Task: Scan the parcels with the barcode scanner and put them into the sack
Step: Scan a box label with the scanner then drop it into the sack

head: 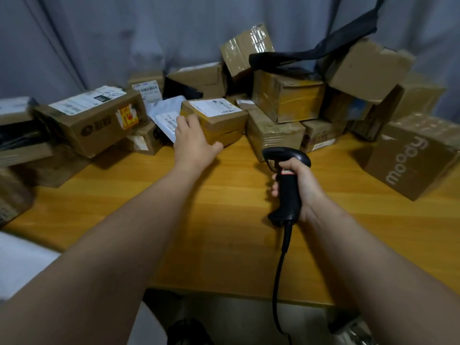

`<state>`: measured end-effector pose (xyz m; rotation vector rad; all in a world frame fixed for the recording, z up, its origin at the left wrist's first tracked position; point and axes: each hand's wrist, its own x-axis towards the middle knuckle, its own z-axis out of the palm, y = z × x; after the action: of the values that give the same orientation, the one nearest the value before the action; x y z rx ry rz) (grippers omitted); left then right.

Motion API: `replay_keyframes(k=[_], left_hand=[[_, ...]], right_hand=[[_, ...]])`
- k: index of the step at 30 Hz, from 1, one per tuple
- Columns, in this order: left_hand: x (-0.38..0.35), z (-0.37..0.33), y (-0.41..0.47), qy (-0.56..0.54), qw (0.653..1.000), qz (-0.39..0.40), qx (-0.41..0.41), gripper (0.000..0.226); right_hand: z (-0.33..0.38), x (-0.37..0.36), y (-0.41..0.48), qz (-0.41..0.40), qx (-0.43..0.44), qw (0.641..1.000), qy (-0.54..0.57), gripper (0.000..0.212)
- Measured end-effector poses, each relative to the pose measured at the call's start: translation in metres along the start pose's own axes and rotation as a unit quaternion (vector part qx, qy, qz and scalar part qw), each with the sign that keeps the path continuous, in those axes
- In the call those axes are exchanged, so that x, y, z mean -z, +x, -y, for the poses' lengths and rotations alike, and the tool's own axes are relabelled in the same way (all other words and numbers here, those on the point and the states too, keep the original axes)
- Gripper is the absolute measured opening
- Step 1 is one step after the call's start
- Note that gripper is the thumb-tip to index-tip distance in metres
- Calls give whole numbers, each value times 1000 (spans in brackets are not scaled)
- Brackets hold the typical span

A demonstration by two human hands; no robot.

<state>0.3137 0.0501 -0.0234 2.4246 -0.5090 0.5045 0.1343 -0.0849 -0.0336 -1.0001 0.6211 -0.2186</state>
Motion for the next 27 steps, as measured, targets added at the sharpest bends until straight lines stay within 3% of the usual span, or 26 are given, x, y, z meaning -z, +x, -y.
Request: replay_keyframes(k=[3, 7, 11, 14, 17, 24, 27], left_hand=[[6, 3, -2, 85, 996, 18, -33, 96], [8, 3, 16, 143, 983, 111, -24, 109], [6, -3, 38, 145, 972, 185, -1, 97], [13, -8, 36, 107, 979, 175, 4, 82], [24, -11, 11, 83, 989, 125, 16, 83], [56, -8, -105, -72, 990, 61, 105, 97], [64, -13, -153, -93, 990, 56, 89, 108]], right_hand=[[-4, -7, -1, 1, 6, 999, -39, 20], [-8, -21, 2, -5, 10, 996, -92, 22], [-12, -31, 12, -20, 15, 991, -133, 20], [-13, -33, 16, -28, 19, 990, -136, 19], [-13, -34, 15, -26, 16, 989, -147, 21], [-7, -23, -14, -15, 13, 993, -116, 60], [-14, -17, -43, 0, -4, 993, -115, 67]])
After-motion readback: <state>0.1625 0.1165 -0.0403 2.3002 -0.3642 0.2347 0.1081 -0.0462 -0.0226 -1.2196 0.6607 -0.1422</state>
